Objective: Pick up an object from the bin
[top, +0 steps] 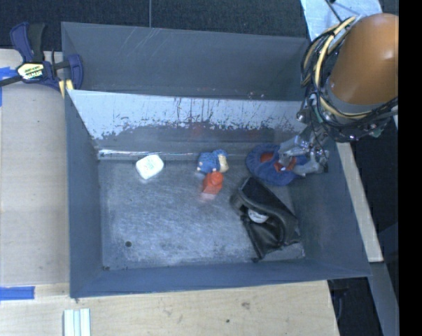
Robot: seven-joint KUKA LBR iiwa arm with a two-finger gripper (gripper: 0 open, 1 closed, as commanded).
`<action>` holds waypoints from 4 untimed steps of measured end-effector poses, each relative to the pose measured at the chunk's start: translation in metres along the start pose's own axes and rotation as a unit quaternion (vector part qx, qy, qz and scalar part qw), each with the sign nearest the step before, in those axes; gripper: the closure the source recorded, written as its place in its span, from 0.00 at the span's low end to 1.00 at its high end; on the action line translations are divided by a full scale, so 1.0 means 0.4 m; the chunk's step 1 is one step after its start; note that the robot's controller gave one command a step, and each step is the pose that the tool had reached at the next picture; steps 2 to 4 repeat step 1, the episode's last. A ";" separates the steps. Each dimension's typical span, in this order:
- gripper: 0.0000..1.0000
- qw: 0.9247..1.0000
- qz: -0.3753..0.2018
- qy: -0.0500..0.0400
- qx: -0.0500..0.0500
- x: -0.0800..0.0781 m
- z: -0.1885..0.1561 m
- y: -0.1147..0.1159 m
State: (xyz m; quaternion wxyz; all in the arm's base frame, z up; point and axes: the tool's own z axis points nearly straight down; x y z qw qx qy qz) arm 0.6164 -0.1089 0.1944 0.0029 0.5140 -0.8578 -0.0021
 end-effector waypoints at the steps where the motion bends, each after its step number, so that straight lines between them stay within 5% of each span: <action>1: 1.00 1.000 -0.005 -0.004 0.009 0.010 -0.240 -0.012; 4: 1.00 1.000 -0.005 -0.004 0.009 0.010 -0.240 -0.012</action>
Offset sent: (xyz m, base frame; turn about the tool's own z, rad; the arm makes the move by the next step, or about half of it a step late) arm 0.0011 -0.0050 0.0901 -0.0117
